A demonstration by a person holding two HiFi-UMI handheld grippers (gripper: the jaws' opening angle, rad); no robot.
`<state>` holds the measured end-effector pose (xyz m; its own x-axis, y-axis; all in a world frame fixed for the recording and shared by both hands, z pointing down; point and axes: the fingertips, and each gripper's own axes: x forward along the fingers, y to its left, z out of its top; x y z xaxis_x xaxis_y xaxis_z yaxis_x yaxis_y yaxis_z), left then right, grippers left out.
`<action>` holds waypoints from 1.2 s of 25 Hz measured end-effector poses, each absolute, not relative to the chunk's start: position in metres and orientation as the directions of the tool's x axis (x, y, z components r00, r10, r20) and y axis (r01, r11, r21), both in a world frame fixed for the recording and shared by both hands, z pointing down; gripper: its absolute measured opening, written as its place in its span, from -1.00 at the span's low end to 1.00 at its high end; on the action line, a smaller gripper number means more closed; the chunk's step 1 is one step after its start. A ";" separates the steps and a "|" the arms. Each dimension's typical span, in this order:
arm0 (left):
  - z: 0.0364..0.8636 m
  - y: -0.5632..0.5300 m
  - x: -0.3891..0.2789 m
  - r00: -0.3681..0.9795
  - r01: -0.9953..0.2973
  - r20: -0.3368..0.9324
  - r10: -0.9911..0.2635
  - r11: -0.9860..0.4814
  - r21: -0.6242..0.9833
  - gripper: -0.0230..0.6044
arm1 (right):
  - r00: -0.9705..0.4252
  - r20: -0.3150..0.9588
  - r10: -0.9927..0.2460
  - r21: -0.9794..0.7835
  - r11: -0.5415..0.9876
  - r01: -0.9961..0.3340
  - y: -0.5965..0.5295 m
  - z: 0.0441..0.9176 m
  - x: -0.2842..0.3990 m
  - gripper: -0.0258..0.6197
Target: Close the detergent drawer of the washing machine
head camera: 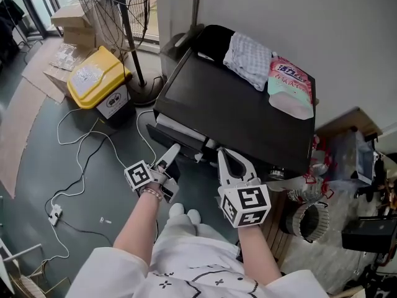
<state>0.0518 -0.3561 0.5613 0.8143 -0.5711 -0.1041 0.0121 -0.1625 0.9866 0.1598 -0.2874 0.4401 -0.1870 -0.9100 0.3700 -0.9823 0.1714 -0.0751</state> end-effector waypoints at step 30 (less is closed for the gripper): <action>0.560 -0.391 0.074 0.826 0.010 -0.107 -0.553 -0.176 0.984 0.17 | -0.163 0.371 -0.914 -0.078 0.144 -0.986 -0.316 0.436 0.178 -0.94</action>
